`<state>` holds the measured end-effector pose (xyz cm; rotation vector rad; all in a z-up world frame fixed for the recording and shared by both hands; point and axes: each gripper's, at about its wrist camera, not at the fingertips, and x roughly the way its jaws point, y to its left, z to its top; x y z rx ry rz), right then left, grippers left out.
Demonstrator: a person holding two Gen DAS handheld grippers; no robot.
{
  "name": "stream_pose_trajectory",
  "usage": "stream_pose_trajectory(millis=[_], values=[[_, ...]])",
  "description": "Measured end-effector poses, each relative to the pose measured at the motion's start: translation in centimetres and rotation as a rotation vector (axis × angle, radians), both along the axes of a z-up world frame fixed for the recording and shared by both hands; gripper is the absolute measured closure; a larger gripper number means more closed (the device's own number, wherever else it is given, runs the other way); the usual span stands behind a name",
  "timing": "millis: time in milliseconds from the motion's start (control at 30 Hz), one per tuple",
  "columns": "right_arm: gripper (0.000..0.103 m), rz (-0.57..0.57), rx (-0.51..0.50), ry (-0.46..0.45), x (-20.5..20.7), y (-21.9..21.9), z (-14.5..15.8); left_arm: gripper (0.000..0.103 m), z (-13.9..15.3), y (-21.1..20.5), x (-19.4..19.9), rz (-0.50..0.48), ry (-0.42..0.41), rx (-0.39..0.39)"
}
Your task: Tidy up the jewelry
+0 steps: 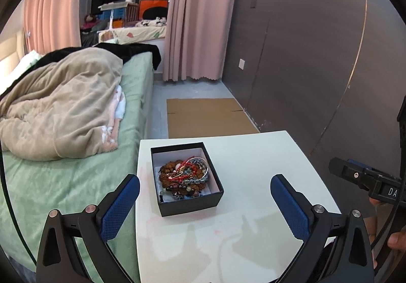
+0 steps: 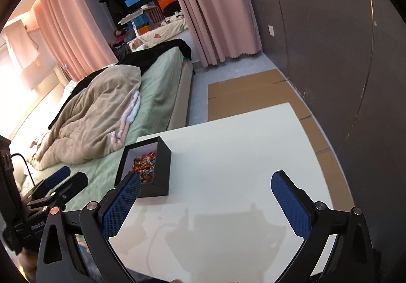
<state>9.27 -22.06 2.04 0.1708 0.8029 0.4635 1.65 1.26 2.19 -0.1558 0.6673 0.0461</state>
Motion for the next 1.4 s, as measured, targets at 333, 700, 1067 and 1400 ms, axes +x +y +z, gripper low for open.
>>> stream_pose_trajectory(millis=[333, 700, 1067, 1400], values=[[0.0, 0.012, -0.008, -0.035, -1.2, -0.2, 0.7, 0.0, 0.7, -0.2, -1.4, 0.001, -0.04, 0.025], [0.0, -0.021, -0.011, -0.045, -1.7, -0.4, 1.0, 0.0, 0.7, -0.3, -1.4, -0.002, -0.041, 0.033], [0.0, -0.029, -0.027, -0.043, -1.7, -0.6, 1.5, 0.0, 0.8, -0.2, -1.3, -0.001, -0.041, 0.022], [0.0, -0.028, -0.018, -0.063, -2.0, -0.7, 1.5, 0.0, 0.8, -0.2, -1.2, -0.005, -0.04, 0.015]])
